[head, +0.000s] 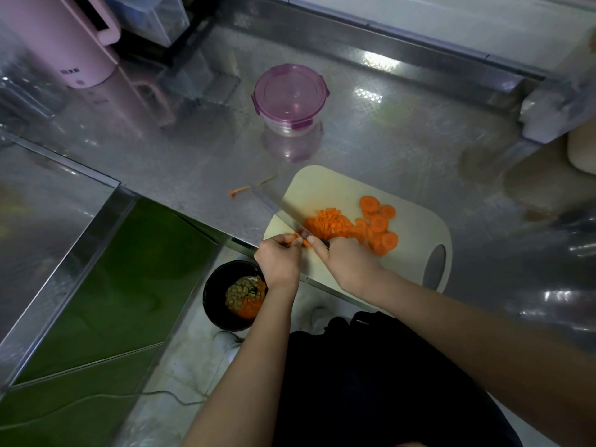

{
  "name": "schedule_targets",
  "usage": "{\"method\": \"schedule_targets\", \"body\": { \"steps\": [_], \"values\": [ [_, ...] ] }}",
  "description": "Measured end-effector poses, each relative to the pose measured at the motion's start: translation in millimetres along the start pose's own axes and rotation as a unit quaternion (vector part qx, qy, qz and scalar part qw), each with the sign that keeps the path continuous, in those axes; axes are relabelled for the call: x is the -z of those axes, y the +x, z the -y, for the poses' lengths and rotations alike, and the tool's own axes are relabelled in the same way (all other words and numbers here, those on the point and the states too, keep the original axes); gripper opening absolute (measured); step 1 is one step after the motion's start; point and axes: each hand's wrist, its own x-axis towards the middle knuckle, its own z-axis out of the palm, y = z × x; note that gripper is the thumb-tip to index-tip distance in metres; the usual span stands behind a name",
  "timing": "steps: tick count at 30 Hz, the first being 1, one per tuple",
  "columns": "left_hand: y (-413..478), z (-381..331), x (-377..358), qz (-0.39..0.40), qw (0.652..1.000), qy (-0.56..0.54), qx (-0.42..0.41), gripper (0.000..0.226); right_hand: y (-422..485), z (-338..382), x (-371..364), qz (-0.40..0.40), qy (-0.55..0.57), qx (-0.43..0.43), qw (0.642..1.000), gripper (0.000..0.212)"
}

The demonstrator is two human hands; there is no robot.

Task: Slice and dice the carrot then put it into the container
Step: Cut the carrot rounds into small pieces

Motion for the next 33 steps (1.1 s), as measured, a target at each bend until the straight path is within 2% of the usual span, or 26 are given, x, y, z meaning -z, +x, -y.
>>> {"method": "schedule_targets", "body": {
  "steps": [3, 11, 18, 23, 28, 33],
  "values": [
    [1, -1, 1, -0.005, 1.000, 0.005, 0.003, 0.010, 3, 4, -3, -0.003, 0.004, -0.024, 1.000, 0.064],
    [0, -3, 3, 0.002, 1.000, 0.005, 0.002, 0.009, 6, 6, -8, 0.000, 0.012, -0.028, 1.000, 0.064],
    [-1, 0, 4, 0.006, 1.000, 0.013, -0.012, 0.008, 16, 5, -6, 0.033, 0.014, -0.004, 0.999, 0.055],
    [-2, 2, 2, 0.005, 1.000, 0.005, -0.017, 0.006, 22, -4, -2, 0.010, 0.094, 0.007, 0.995, 0.060],
    [-3, 2, 4, 0.010, 0.998, 0.028, -0.059, 0.006, 12, -19, -4, -0.037, 0.208, 0.010, 0.977, 0.066],
    [3, 5, 7, 0.041, 0.996, 0.029, -0.068, 0.007, 4, -31, 2, -0.047, 0.254, 0.009, 0.966, 0.061]
  ]
}}
